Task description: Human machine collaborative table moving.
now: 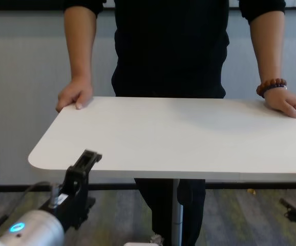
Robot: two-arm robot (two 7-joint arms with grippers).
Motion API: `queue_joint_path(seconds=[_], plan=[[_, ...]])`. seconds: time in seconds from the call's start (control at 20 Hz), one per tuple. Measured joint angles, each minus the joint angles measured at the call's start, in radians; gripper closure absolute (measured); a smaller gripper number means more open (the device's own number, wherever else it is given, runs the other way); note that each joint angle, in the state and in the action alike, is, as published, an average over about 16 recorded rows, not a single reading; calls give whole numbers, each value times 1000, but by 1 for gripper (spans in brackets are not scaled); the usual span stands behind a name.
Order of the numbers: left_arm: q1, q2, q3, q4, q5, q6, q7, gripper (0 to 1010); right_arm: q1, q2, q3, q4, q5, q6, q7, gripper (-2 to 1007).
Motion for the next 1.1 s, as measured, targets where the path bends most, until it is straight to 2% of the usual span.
queue_joint_path(seconds=[0.15, 0.35, 0.5, 0.7, 0.8, 0.9, 1.1], plan=[[35, 14, -29, -33, -69, -60, -8, 10, -47, 6, 19, -61, 72, -14, 80, 5], [74, 23, -79, -49, -202, -178, -23, 10, -98, 5, 48, -115, 207, -46, 212, 5], [94, 23, -116, -47, -313, -275, -40, 10, -118, -4, 68, -127, 323, -77, 314, 5], [113, 19, -156, -45, -439, -385, -69, 10, -119, -23, 85, -110, 472, -124, 440, 5], [120, 15, -169, -47, -486, -424, -84, 10, -111, -35, 89, -95, 535, -146, 491, 5], [125, 11, -178, -52, -518, -449, -98, 10, -98, -48, 91, -76, 590, -166, 534, 5], [128, 2, -185, -70, -551, -472, -119, 10, -62, -73, 87, -40, 660, -192, 586, 5]])
